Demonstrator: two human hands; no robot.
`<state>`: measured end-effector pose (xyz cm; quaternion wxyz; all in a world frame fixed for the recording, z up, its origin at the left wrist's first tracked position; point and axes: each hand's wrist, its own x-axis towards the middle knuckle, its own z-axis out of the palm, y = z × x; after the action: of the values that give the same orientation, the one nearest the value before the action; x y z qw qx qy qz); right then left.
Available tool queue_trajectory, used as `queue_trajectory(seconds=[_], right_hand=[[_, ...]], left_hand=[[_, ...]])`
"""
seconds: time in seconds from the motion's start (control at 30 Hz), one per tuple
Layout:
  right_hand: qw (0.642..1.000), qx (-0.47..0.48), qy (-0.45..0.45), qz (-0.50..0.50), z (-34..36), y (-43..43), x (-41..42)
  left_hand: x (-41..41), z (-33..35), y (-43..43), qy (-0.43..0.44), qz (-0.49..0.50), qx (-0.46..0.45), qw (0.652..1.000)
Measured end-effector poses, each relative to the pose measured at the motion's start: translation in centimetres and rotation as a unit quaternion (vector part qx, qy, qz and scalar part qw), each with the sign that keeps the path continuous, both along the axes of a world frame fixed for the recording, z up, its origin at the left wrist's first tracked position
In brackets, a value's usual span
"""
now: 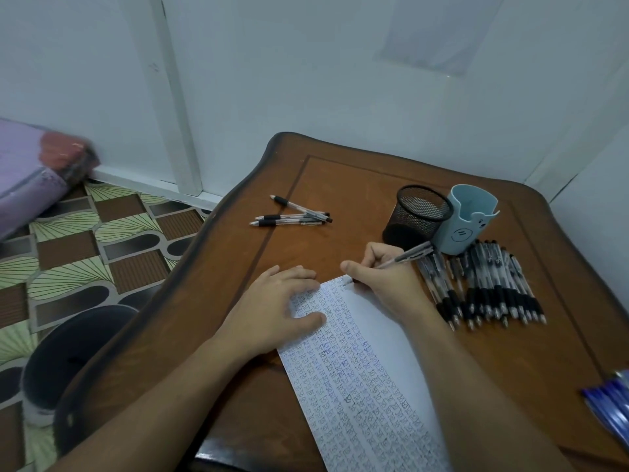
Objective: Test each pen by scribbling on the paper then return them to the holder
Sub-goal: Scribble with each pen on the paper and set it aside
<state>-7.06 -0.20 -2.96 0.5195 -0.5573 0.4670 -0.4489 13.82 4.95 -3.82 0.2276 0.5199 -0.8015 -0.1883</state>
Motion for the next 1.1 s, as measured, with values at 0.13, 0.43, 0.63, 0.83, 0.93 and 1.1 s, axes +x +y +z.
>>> queue_trajectory(seconds=[0.13,0.43,0.63,0.83,0.93,1.1], right_hand=[[0.999,-0.011,0.017,-0.027,-0.28,0.27,0.33],[1.0,-0.009,0.016,0.007,-0.79,-0.02,0.19],[1.0,-0.014,0.026,0.005,-0.72,-0.01,0.33],[1.0,-0.015,0.015,-0.009,-0.66,0.02,0.19],[1.0,-0.02,0.019,-0.001,-0.81,0.09,0.33],[0.999,-0.033,0.014,-0.01,-0.74,-0.12,0.09]], left_hand=[[-0.1,0.19,0.06,0.001,0.005,0.001,1.0],[-0.16,-0.05,-0.03,0.011,0.011,-0.001,1.0],[-0.23,0.22,0.01,0.0,0.012,0.001,1.0],[-0.27,0.47,0.18,0.009,0.008,0.006,1.0],[-0.3,0.49,0.18,0.01,0.007,0.007,1.0],[-0.29,0.36,0.13,0.011,0.008,0.004,1.0]])
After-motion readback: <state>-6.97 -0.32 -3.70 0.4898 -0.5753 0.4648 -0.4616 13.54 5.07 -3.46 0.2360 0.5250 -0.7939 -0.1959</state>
